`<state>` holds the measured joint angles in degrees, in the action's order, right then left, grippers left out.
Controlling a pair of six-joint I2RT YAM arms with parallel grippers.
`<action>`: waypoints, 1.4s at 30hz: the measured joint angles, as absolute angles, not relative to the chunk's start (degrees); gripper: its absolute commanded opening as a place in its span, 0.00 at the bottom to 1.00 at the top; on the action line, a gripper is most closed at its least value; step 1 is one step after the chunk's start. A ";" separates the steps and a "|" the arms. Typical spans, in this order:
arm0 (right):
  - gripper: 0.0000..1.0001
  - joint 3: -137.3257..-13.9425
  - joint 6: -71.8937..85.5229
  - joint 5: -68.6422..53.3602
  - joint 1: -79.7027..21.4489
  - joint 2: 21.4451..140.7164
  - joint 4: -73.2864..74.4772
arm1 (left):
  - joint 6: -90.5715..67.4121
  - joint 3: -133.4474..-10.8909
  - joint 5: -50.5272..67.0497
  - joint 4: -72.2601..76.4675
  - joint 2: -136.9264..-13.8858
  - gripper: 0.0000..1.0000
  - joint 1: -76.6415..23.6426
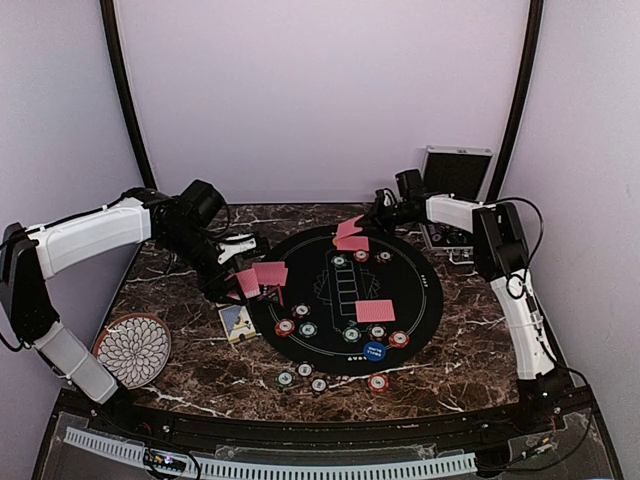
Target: Distribute texas hold em gaming equipment
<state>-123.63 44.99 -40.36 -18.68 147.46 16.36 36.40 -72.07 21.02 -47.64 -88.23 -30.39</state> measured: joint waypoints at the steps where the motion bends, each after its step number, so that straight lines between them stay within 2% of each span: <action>1: 0.03 -123.79 45.08 -40.21 -18.65 147.81 16.32 | 36.42 -72.07 21.02 -47.66 -88.23 0.00 -30.39; 5: 0.09 -123.85 45.28 -39.79 -18.46 148.42 16.34 | 36.42 -72.07 21.19 -47.64 -88.23 0.00 -30.39; 12: 0.31 -124.07 44.88 -38.92 -18.04 148.42 16.32 | 36.45 -72.07 21.23 -47.66 -88.23 0.00 -30.39; 19: 0.45 -124.07 43.62 -38.15 -17.98 148.42 16.95 | 36.45 -72.07 21.50 -47.66 -88.23 0.00 -30.39; 25: 0.51 -124.05 42.02 -36.69 -17.98 148.14 18.44 | 36.45 -72.07 21.63 -47.66 -88.23 0.00 -30.39; 32: 0.51 -121.49 39.27 -33.45 -17.98 143.96 22.57 | 36.42 -72.07 21.65 -47.68 -88.23 0.00 -30.39; 37: 0.56 -113.99 36.93 -29.87 -18.33 136.31 23.88 | 36.42 -72.07 21.71 -47.68 -88.23 0.00 -30.39; 42: 0.67 -103.37 36.40 -28.95 -20.03 125.75 21.82 | 36.42 -72.07 21.82 -47.68 -88.23 0.00 -30.39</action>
